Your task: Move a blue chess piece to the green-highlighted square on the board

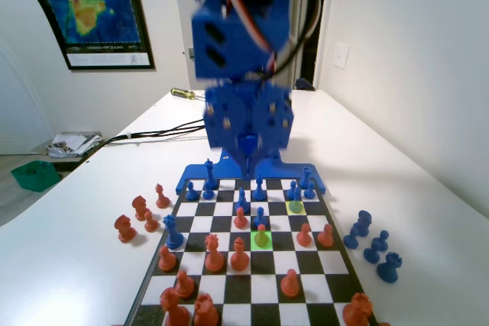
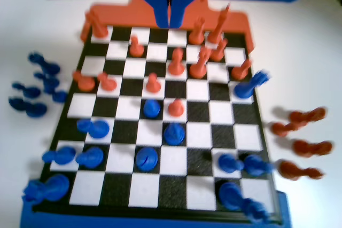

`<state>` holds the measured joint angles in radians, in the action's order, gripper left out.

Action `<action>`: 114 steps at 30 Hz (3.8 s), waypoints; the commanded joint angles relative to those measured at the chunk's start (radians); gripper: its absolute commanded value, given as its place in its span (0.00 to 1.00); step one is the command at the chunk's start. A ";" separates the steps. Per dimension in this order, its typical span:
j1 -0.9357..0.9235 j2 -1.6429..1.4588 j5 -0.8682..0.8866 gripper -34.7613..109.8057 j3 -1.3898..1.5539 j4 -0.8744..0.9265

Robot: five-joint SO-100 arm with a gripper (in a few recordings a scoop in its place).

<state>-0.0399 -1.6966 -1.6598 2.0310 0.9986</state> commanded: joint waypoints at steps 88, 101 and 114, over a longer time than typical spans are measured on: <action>0.089 0.230 0.020 0.25 -0.020 -0.278; 0.014 0.052 0.048 0.25 -0.232 0.109; -0.443 0.092 -0.104 0.25 -0.394 0.336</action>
<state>-0.3482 -1.5616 -1.6935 1.6935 1.2931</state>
